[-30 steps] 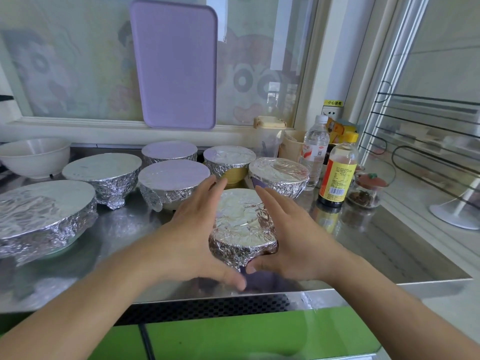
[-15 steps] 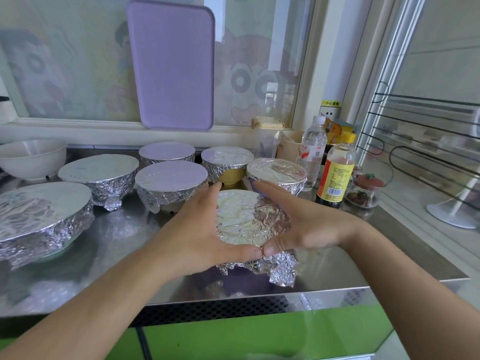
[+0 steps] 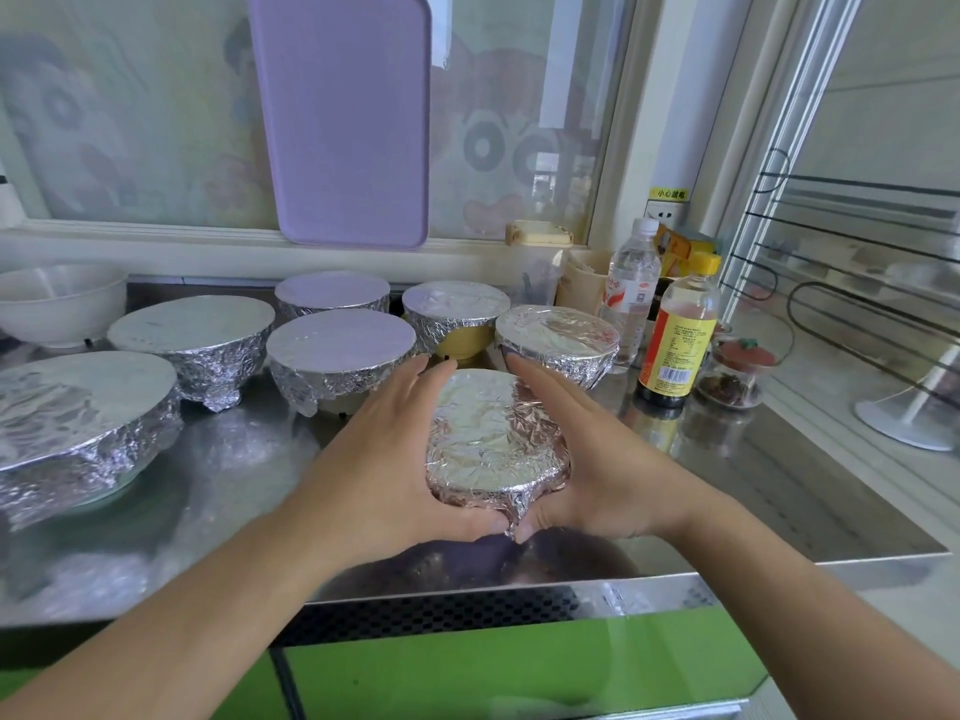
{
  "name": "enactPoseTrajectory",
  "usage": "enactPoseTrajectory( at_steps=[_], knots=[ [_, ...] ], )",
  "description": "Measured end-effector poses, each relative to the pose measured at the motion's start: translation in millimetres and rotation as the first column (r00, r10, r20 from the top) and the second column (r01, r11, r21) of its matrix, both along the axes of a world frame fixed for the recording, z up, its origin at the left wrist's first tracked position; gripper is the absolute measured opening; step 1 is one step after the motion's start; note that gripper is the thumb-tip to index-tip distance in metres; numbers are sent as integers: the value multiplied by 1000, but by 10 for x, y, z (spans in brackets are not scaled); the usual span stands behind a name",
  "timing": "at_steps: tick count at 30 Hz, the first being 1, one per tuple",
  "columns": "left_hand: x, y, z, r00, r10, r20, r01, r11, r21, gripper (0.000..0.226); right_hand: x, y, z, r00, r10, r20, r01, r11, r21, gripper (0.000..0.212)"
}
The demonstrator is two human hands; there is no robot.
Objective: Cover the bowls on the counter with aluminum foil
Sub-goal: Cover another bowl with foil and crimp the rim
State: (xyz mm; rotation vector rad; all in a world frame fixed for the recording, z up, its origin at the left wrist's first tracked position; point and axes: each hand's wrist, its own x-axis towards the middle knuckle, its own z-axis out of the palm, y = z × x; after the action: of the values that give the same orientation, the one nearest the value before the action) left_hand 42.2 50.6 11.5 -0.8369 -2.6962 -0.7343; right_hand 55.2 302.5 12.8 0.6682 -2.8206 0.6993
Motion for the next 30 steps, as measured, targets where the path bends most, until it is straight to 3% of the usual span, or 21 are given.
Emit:
enactPoseTrajectory(
  at_steps=[7, 11, 14, 25, 28, 30],
  knots=[
    [-28, 0, -80, 999, 8, -50, -8, 1000, -13, 147, 66, -38, -16, 998, -33, -59, 35, 999, 21, 142],
    [-18, 3, -107, 993, 31, -117, -36, 999, -39, 143, 89, -2, 75, 998, 26, 59, -29, 998, 52, 150],
    [-12, 11, -107, 992, 30, -121, -34, 999, -31, 142, 116, -5, 115, 994, 39, 107, -42, 999, 27, 144],
    [-7, -3, -122, 994, 1, -108, -2, 1000, -2, 140, 107, -93, -50, 994, -41, -98, 43, 999, 15, 149],
    [-33, -31, -94, 997, -22, -78, 21, 1000, -5, 142, 102, -40, -8, 1000, -3, 18, 3, 1000, -3, 145],
    [-73, -72, -58, 999, -46, -23, 46, 999, -10, 146, 93, 7, 58, 989, 22, 143, -13, 998, -63, 125]
  ],
)
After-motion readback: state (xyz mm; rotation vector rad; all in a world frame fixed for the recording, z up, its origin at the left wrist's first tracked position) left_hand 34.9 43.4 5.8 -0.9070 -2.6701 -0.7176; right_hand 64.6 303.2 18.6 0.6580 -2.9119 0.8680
